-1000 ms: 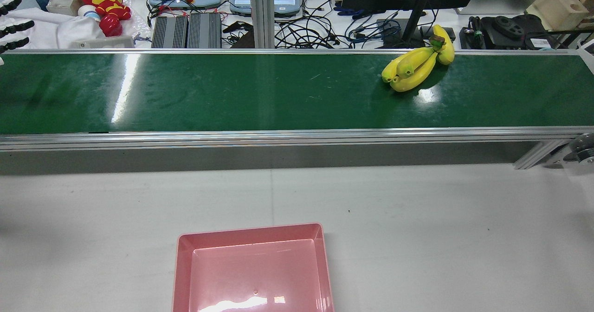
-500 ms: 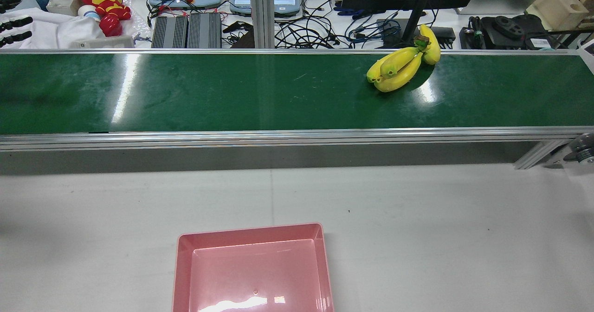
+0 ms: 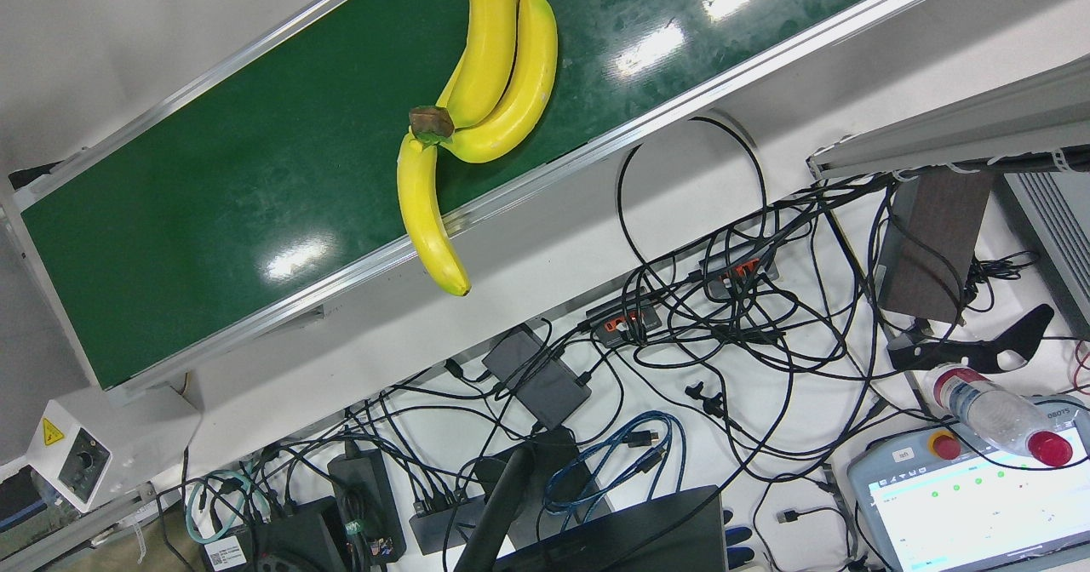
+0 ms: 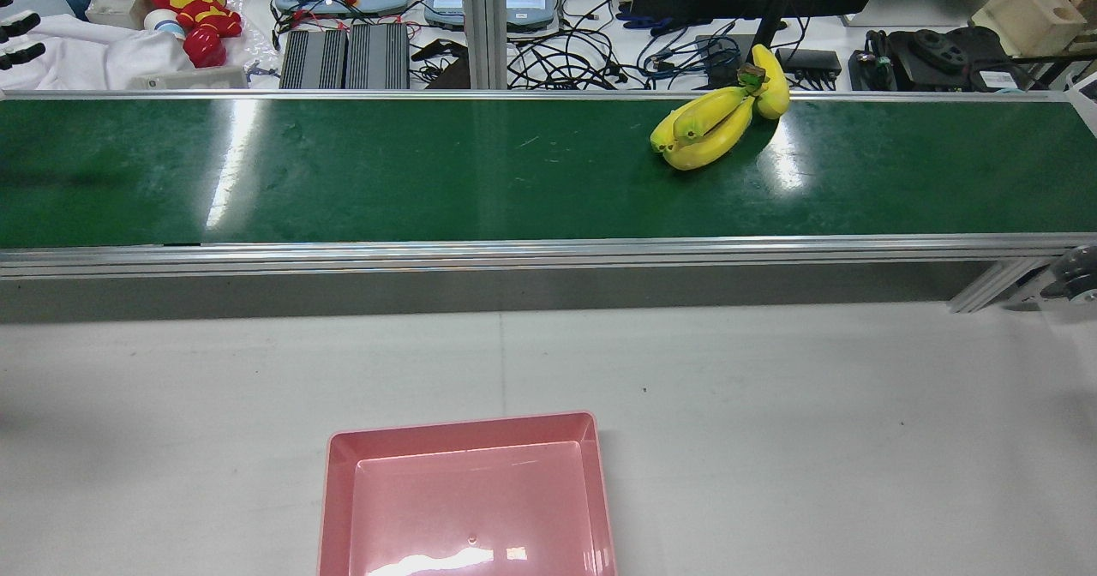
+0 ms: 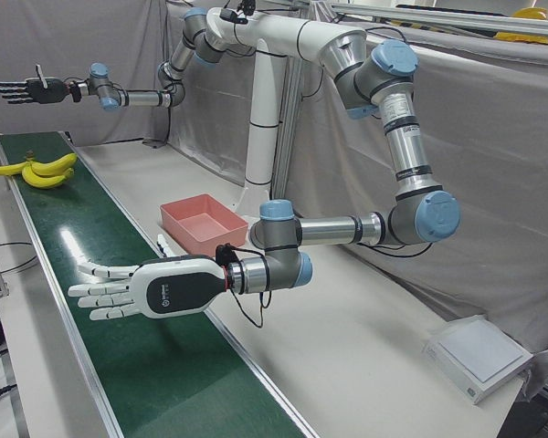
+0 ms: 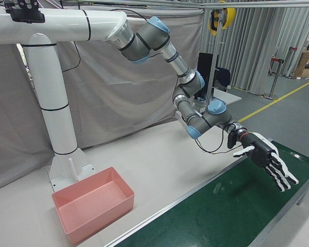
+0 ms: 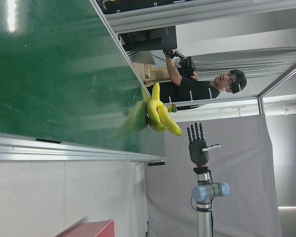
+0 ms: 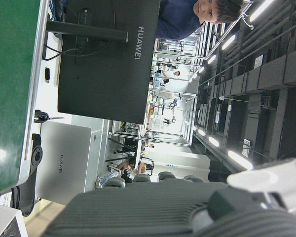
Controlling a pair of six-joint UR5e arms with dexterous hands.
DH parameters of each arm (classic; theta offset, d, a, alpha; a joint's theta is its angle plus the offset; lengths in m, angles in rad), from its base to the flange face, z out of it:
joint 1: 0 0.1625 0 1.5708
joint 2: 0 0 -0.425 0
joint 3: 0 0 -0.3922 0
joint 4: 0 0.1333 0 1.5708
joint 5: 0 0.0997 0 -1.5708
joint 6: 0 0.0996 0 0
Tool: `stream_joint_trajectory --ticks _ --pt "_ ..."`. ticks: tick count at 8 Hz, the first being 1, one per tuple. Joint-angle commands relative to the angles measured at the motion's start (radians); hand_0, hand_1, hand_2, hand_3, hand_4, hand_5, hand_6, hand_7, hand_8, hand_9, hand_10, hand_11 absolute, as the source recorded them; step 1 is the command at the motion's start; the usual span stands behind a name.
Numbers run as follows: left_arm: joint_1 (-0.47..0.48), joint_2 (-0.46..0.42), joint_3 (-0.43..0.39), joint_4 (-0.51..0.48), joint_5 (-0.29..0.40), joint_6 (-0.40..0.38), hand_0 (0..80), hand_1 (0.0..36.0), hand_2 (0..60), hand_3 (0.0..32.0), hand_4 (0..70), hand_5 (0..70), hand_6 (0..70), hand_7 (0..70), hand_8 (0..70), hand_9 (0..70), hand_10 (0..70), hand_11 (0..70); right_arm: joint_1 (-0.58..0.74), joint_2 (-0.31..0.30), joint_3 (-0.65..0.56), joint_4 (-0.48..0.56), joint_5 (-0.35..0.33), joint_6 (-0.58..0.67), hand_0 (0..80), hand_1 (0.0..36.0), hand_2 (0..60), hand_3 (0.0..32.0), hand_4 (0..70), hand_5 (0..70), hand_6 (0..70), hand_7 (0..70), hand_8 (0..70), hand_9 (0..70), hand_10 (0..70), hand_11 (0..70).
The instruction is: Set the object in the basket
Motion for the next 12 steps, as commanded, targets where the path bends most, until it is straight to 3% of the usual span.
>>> stream_joint_trajectory --ticks 1,4,7,12 --pt "-0.001 0.001 0.000 0.000 0.000 0.000 61.0 19.6 0.0 9.8 10.0 17.5 0.8 7.1 8.3 9.9 5.4 10.4 0.000 0.000 0.000 0.000 0.000 0.000 0.0 0.0 0.0 0.0 0.0 0.0 0.0 0.0 0.0 0.0 0.0 0.0" --pt "0.000 0.004 0.001 0.000 0.000 0.001 58.2 17.5 0.0 8.2 9.9 18.5 1.2 7.2 8.9 10.5 5.0 9.4 0.001 0.000 0.002 0.000 0.000 0.000 0.0 0.0 0.0 0.0 0.0 0.0 0.0 0.0 0.0 0.0 0.0 0.0" --pt "-0.001 0.004 -0.002 0.000 0.000 0.001 59.0 17.8 0.0 9.6 9.8 18.4 1.1 7.2 9.1 10.7 4.8 9.2 0.000 0.000 0.000 0.000 0.000 0.000 0.0 0.0 0.0 0.0 0.0 0.0 0.0 0.0 0.0 0.0 0.0 0.0" --pt "-0.002 0.002 0.000 0.003 0.000 0.001 59.1 17.8 0.0 9.0 9.9 19.0 1.1 7.2 9.1 10.5 4.7 9.1 0.000 0.000 0.002 0.000 0.000 0.000 0.0 0.0 0.0 0.0 0.0 0.0 0.0 0.0 0.0 0.0 0.0 0.0"
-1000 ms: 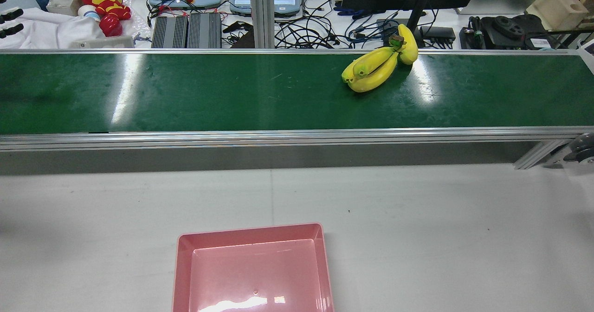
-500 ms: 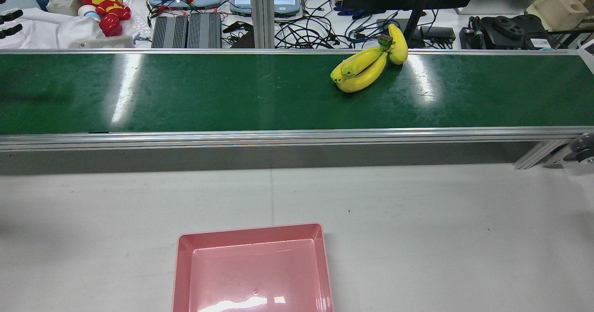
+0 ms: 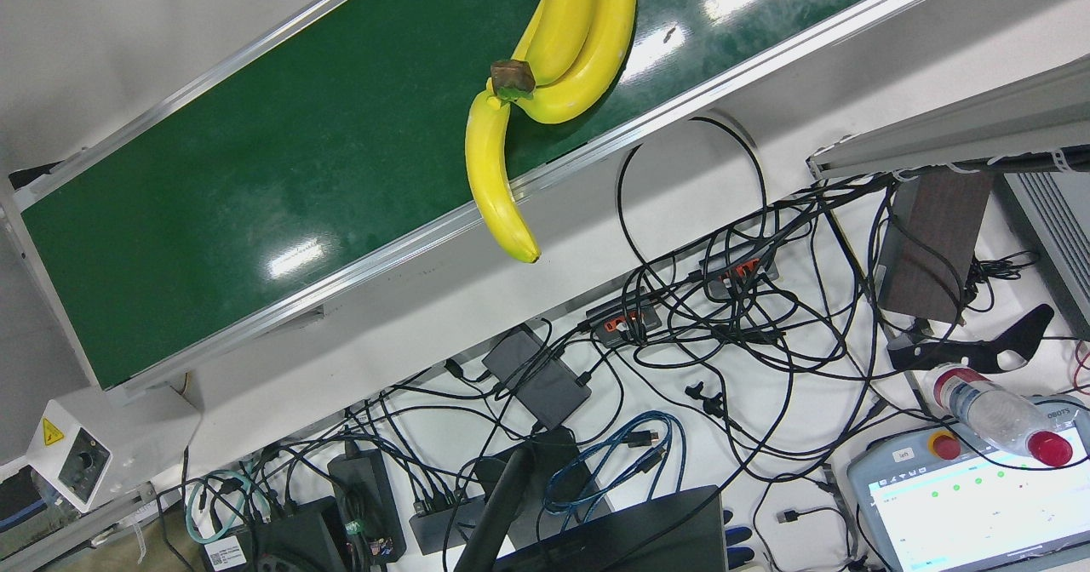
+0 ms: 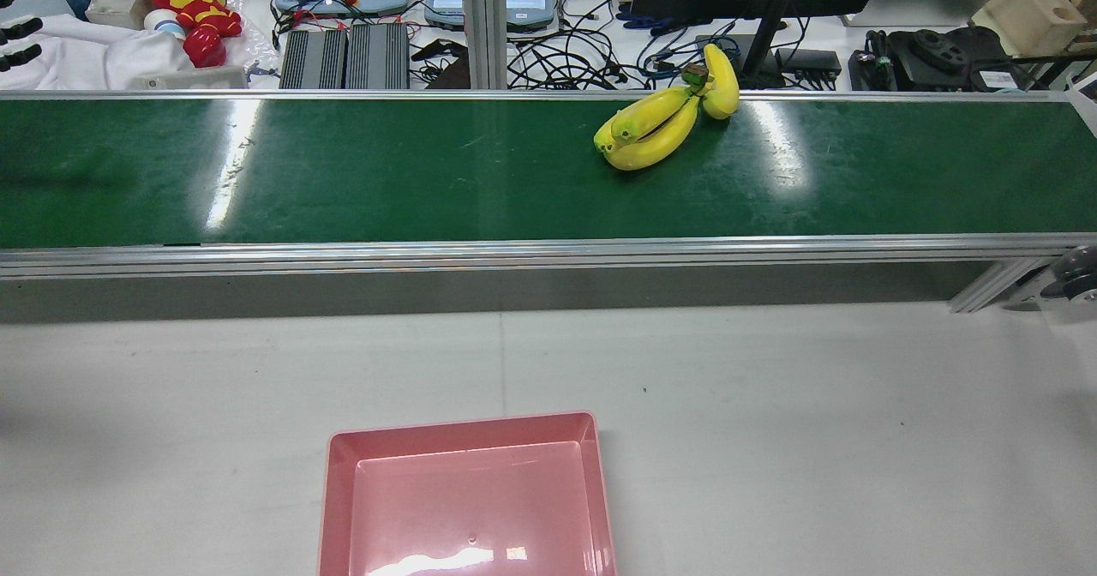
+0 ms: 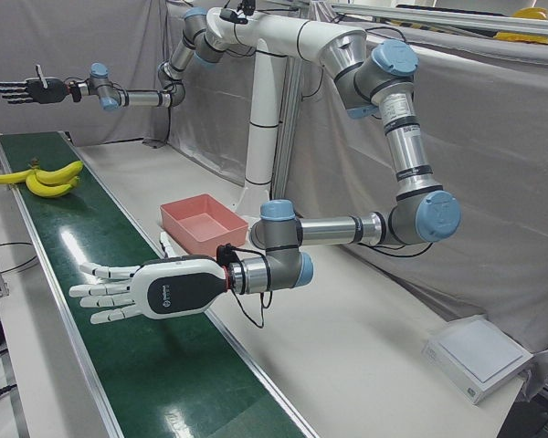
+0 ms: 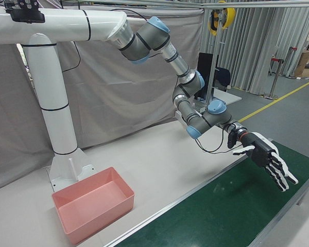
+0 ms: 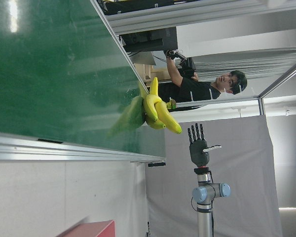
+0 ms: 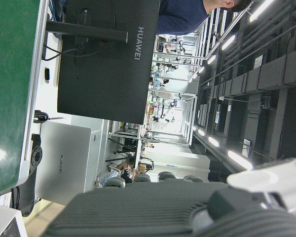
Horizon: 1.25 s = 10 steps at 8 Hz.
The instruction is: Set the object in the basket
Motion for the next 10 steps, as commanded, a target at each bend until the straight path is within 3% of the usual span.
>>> stream_joint_trajectory --ticks 1,10 --pt "0.001 0.000 0.001 0.001 -0.001 0.001 58.7 17.8 0.0 8.4 10.5 19.2 1.3 7.2 8.8 10.4 4.8 9.2 0.000 0.000 0.001 0.000 0.000 0.000 0.0 0.0 0.0 0.0 0.0 0.0 0.0 0.0 0.0 0.0 0.0 0.0" --pt "-0.027 0.000 -0.018 -0.001 0.001 -0.007 59.3 17.8 0.0 8.2 11.1 18.9 1.2 7.3 9.0 10.6 4.6 8.9 0.001 0.000 0.001 0.000 0.000 0.000 0.0 0.0 0.0 0.0 0.0 0.0 0.0 0.0 0.0 0.0 0.0 0.0"
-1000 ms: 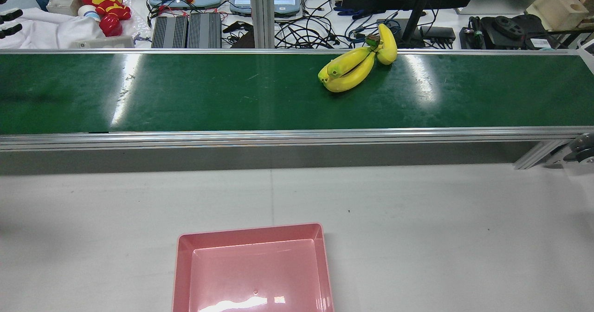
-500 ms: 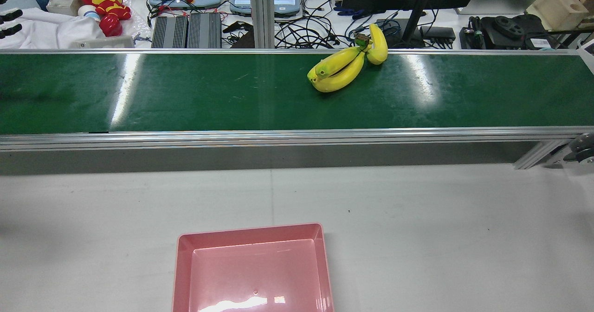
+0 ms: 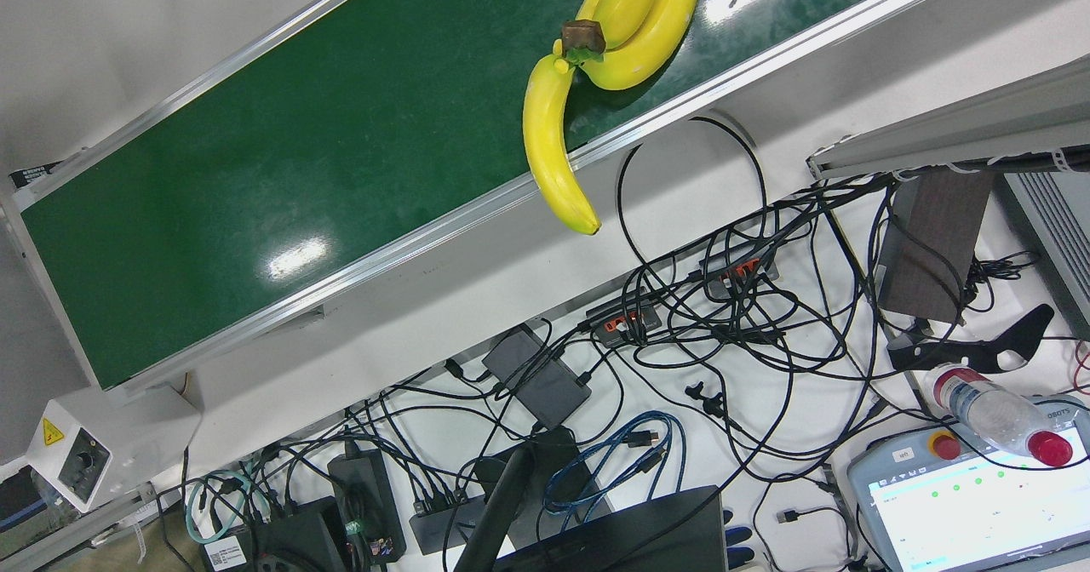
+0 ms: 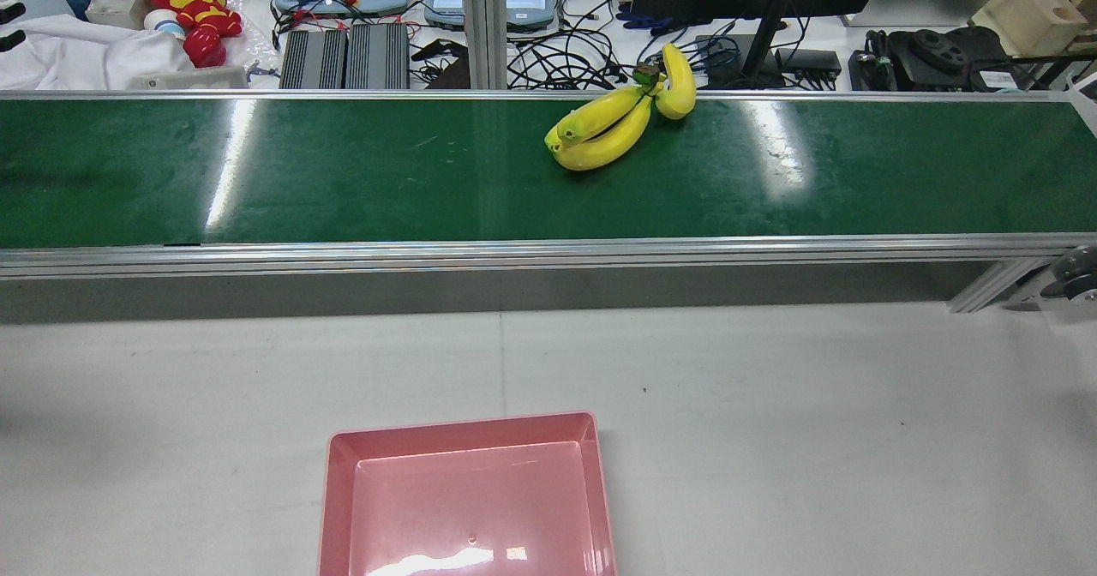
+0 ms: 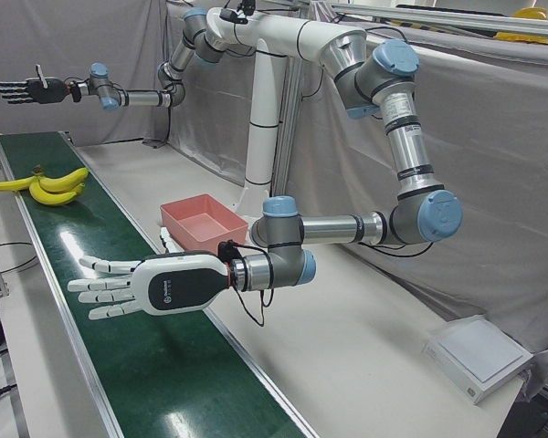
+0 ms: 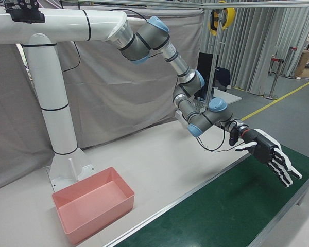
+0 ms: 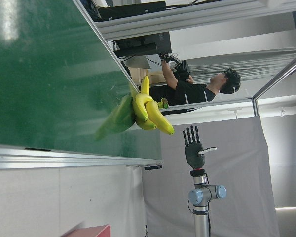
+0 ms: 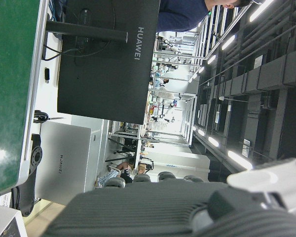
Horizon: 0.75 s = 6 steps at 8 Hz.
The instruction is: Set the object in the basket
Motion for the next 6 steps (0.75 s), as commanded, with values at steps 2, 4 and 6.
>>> stream_joint_trajectory --ticks 2,4,6 --pt "-0.003 -0.002 -0.004 0.000 0.000 -0.003 59.0 17.5 0.0 7.6 11.5 19.0 1.4 7.4 9.2 10.5 4.4 8.6 0.000 0.000 0.001 0.000 0.000 0.000 0.0 0.0 0.0 0.0 0.0 0.0 0.0 0.0 0.0 0.0 0.0 0.0" --pt "-0.003 -0.002 -0.004 0.000 0.000 -0.005 59.4 18.1 0.0 7.2 12.2 19.2 1.5 7.3 8.9 10.6 4.5 8.9 0.001 0.000 0.001 0.000 0.000 0.000 0.0 0.0 0.0 0.0 0.0 0.0 0.0 0.0 0.0 0.0 0.0 0.0" --pt "-0.003 -0.004 -0.005 0.003 0.000 -0.006 59.4 18.0 0.0 7.2 12.4 19.4 1.4 7.4 9.0 10.7 4.5 8.9 0.000 0.000 0.001 0.000 0.000 0.000 0.0 0.0 0.0 0.0 0.0 0.0 0.0 0.0 0.0 0.0 0.0 0.0"
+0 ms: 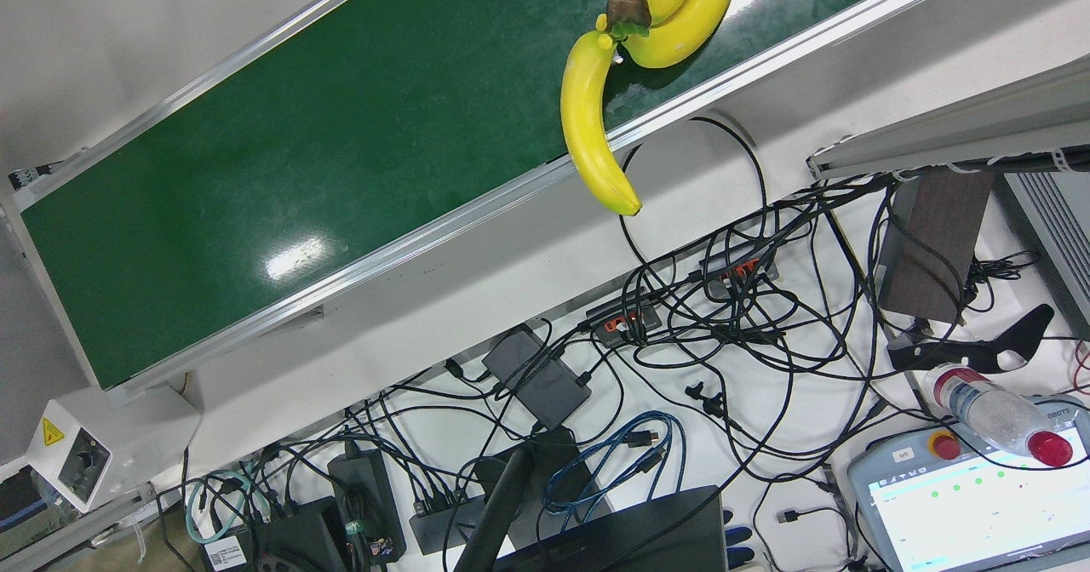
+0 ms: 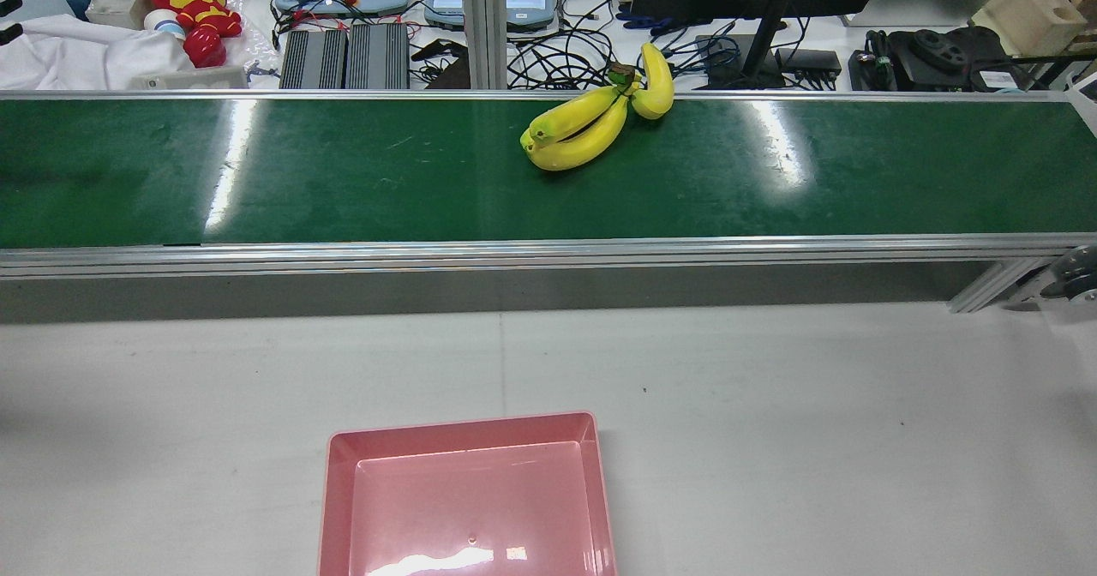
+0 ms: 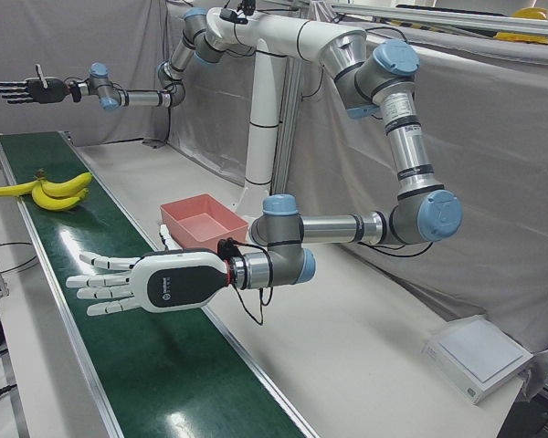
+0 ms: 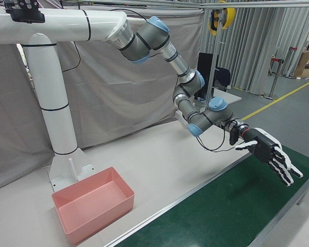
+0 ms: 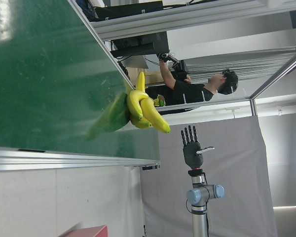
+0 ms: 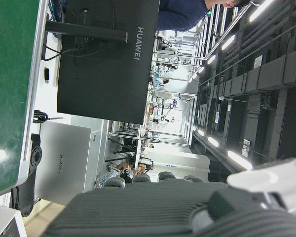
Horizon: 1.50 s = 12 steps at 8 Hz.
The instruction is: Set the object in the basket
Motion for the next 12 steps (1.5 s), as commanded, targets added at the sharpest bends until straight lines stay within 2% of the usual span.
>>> stream_joint_trajectory --ticks 1,12 --pt "0.000 -0.001 -0.001 0.002 0.000 -0.002 59.4 17.9 0.0 7.0 12.3 19.4 1.5 7.4 9.1 10.6 4.6 8.9 0.000 0.000 0.000 0.000 0.000 0.000 0.0 0.0 0.0 0.0 0.0 0.0 0.0 0.0 0.0 0.0 0.0 0.0" --pt "0.003 0.001 -0.024 0.024 -0.002 0.000 59.4 17.8 0.0 7.8 11.5 19.3 1.4 7.4 9.2 10.9 4.6 9.0 0.000 0.000 0.000 0.000 0.000 0.000 0.0 0.0 0.0 0.0 0.0 0.0 0.0 0.0 0.0 0.0 0.0 0.0"
